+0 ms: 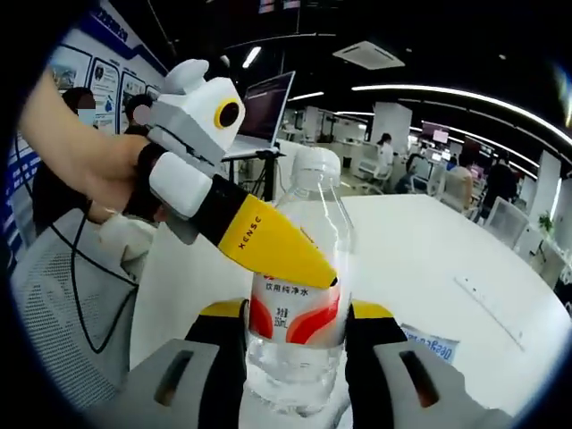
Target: Arrange the tabletop items into an orderly group along one side of the table until the central work area is clear of visible clutter.
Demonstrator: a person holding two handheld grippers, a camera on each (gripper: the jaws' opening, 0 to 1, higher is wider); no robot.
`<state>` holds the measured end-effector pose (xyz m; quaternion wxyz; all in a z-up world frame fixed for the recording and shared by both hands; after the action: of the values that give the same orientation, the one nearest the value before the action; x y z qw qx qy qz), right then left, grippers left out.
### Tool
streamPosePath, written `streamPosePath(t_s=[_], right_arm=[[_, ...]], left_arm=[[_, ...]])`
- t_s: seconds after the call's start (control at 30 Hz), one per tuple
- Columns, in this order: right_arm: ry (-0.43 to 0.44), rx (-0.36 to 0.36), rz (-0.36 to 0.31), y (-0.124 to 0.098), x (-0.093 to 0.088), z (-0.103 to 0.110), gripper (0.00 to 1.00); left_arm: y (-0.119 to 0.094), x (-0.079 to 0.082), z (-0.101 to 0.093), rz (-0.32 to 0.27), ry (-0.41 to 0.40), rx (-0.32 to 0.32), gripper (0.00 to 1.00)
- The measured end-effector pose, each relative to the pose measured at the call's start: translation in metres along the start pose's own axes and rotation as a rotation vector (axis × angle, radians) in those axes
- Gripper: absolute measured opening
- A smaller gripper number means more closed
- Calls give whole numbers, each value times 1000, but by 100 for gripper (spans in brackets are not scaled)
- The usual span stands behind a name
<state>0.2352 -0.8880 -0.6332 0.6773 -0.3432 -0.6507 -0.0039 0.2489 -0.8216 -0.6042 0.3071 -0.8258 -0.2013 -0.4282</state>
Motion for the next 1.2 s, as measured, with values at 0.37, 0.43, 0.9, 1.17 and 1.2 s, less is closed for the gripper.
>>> streamPosePath(t_s=[0.37, 0.43, 0.9, 1.17, 1.2], right_arm=[[-112, 87, -55, -35, 4, 0, 45], [-117, 61, -53, -51, 8, -16, 43], [-38, 217, -315, -50, 81, -6, 41], [41, 299, -314, -36, 79, 4, 22], [38, 312, -319, -37, 80, 5, 20]], left_arm=[[-9, -15, -14, 128, 336, -62, 35], [-12, -16, -12, 132, 339, -52, 35], [-20, 1, -23, 118, 534, -103, 35], [-24, 2, -33, 103, 565, -146, 36], [-25, 3, -33, 99, 563, -147, 36]])
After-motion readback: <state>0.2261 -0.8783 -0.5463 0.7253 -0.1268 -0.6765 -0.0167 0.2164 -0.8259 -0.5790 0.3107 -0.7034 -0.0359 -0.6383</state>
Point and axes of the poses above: the point that each gripper's makers call its tool centre point, and the gripper's own axes: y roughly forward along the fingers, z roughly to its left, x roughly out of its top, the point moved 5 cm from there along -y, roughly backward along the fingers, and after that the axes turned 1 degree about z, right-handed, at the moved point
